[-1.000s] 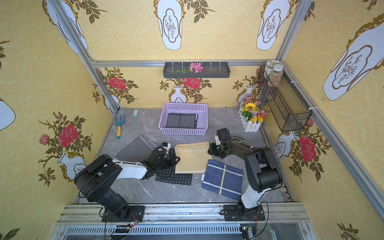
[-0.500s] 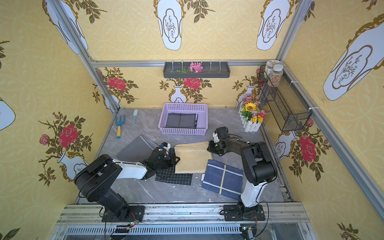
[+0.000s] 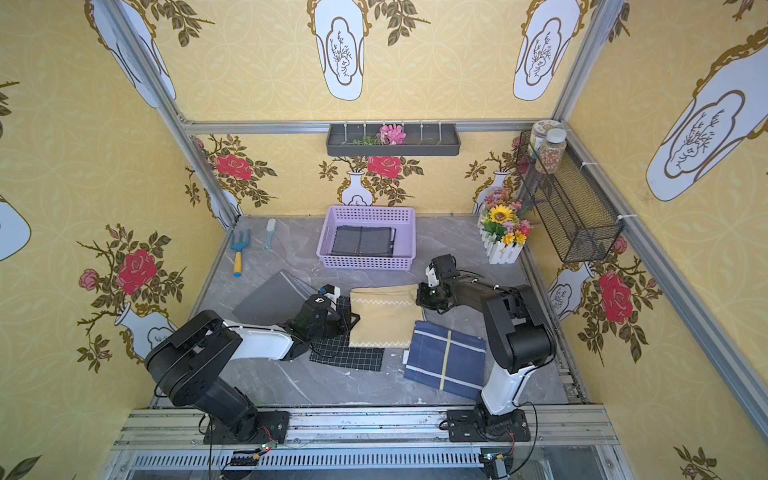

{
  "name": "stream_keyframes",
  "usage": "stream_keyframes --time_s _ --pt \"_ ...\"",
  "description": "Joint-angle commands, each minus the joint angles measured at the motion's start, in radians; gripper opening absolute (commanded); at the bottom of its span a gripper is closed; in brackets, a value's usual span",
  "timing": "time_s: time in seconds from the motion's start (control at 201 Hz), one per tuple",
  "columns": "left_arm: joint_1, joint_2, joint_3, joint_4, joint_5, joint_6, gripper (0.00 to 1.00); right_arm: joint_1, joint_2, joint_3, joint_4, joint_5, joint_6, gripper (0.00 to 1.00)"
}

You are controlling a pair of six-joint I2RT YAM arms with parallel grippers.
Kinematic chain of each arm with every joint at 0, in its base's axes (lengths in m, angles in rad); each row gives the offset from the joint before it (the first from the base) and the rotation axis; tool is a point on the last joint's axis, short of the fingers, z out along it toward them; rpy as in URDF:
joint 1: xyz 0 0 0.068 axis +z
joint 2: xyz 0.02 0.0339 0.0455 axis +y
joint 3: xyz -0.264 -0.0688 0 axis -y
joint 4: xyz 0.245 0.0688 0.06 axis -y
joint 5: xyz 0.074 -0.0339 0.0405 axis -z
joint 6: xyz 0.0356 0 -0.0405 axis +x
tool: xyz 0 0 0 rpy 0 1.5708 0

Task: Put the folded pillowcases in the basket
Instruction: Pick up the pillowcase from the center of the board.

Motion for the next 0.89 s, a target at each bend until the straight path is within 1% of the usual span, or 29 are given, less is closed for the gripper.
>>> stream_keyframes --time_s 0.0,0.139,0.373,0.393,0.513,0.707,0.886 --pt "0.002 -0.022 -0.009 0.013 -0.033 -0.003 0.0 0.0 -0.051 -0.015 0.002 0.013 -0.003 0.0" --pt "0.002 -0.064 -0.001 -0.016 -0.059 0.004 0.0 0.0 -0.133 -0.031 0.025 0.027 -0.003 0.0" --pt "0.002 -0.163 0.051 -0.129 -0.126 0.038 0.0 0.001 -0.294 -0.056 0.044 0.063 -0.007 0.0" --pt "0.002 -0.174 0.054 -0.137 -0.132 0.065 0.0 0.001 -0.309 -0.058 0.045 0.065 -0.007 0.0" --pt "0.003 -0.24 0.078 -0.196 -0.171 0.097 0.0 0.002 -0.383 -0.064 0.059 0.071 -0.005 0.0" --pt "0.005 -0.337 0.116 -0.267 -0.232 0.157 0.0 0.011 -0.473 -0.064 0.103 0.079 -0.005 0.0" --pt "0.01 -0.386 0.14 -0.307 -0.251 0.19 0.0 0.023 -0.529 -0.074 0.145 0.103 -0.006 0.0"
